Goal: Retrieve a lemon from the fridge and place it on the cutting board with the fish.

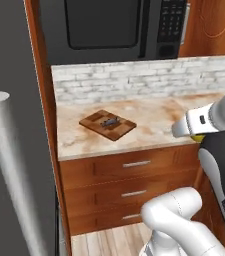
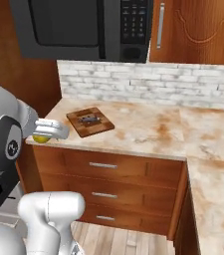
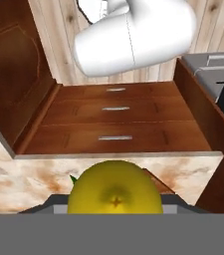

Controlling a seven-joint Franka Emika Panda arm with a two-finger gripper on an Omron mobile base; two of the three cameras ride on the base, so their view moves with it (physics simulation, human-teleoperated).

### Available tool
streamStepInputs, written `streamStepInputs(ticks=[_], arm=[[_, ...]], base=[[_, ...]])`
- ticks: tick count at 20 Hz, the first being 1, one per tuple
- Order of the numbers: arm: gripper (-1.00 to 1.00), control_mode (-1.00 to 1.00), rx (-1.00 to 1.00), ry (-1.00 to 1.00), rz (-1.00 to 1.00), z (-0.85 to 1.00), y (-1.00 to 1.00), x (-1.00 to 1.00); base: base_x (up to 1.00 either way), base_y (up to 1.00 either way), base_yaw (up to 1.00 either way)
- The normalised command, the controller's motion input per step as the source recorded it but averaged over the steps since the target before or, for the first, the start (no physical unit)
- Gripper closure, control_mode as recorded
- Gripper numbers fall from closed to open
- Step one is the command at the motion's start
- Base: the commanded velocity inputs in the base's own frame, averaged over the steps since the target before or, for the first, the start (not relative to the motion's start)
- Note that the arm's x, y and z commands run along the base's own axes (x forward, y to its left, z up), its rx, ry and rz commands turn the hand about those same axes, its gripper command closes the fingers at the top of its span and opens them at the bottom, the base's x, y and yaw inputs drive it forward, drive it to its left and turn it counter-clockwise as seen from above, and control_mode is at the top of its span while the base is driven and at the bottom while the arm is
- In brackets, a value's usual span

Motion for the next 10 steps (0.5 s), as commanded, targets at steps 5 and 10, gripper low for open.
streamStepInputs(ticks=[5, 10], arm=[[1.00, 1.00, 0.00, 0.00, 0.00, 0.00, 0.00, 0.00], [1.00, 1.00, 0.00, 0.00, 0.00, 0.00, 0.00, 0.00]], base=[[0.83, -0.33, 0.22], [0.48, -0.06, 0.18]])
